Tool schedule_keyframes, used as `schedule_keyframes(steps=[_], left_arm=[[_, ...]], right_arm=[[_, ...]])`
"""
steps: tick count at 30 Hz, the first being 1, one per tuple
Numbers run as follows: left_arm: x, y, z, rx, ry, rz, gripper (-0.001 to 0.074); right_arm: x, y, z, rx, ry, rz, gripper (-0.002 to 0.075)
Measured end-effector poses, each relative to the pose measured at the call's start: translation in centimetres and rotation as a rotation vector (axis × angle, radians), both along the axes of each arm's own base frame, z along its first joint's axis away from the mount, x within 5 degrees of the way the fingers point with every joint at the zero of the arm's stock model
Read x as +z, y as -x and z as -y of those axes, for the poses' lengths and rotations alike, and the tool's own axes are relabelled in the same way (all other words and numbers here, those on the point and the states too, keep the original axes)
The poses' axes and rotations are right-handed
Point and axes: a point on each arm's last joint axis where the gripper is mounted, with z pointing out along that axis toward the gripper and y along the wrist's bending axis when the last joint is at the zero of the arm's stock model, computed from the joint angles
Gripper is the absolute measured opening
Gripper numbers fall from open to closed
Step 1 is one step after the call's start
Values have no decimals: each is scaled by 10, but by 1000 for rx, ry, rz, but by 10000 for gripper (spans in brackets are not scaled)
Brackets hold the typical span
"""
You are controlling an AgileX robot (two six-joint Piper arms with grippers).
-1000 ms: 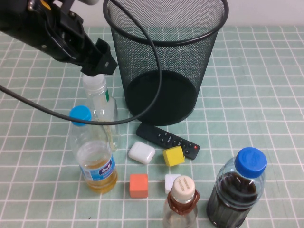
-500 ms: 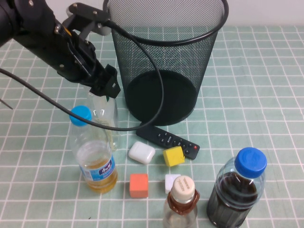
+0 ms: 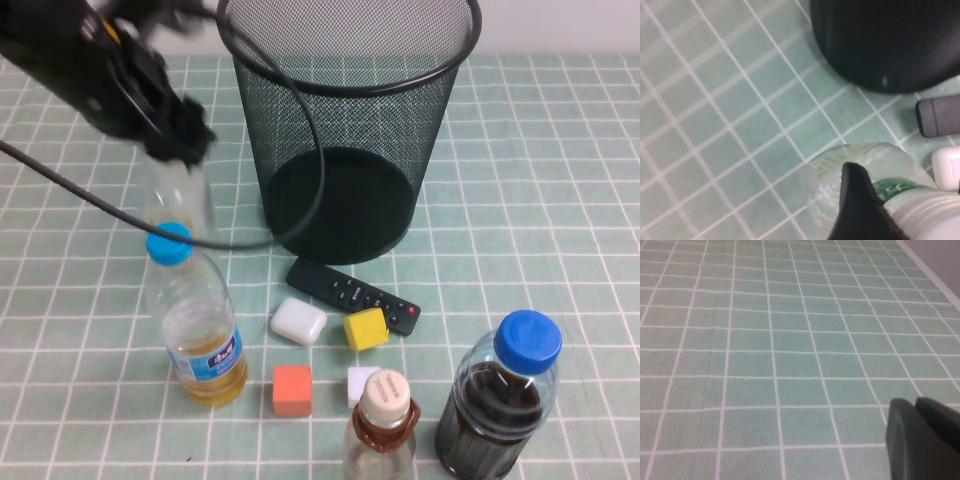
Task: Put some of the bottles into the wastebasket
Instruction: Pick up a bottle from the table with left arm, then place the bottle in the trash can
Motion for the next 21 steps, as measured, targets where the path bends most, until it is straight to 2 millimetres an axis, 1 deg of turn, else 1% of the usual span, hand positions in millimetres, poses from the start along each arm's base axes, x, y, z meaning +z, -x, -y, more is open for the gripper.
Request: schedule_keyframes(steps=[1, 2, 6, 9, 12, 13, 15, 17, 19, 21], left_arm=[[12, 4, -2, 6, 1, 21, 334], [29, 11, -6, 17, 5, 44, 334], [105, 44, -20, 66, 62, 183, 334], [155, 71, -30, 88, 140, 321, 334], [194, 95, -38, 71, 190, 458, 334], [204, 101, -39, 52, 208, 496, 334], [218, 111, -36, -17, 253, 544, 334], [222, 113, -27, -108, 302, 545, 334], [219, 104, -14, -196, 361, 535, 334], [214, 90, -3, -244, 402, 530, 334]], right_arm=[[0, 0, 0, 0, 0, 0, -7], [0, 0, 0, 0, 0, 0, -7], [0, 0, 0, 0, 0, 0, -7], [0, 0, 0, 0, 0, 0, -7], [0, 0, 0, 0, 0, 0, -7], [0, 0, 0, 0, 0, 0, -7], [0, 0, 0, 0, 0, 0, -7], [0, 0, 0, 0, 0, 0, -7], [0, 0, 0, 0, 0, 0, -7], [0, 0, 0, 0, 0, 0, -7]])
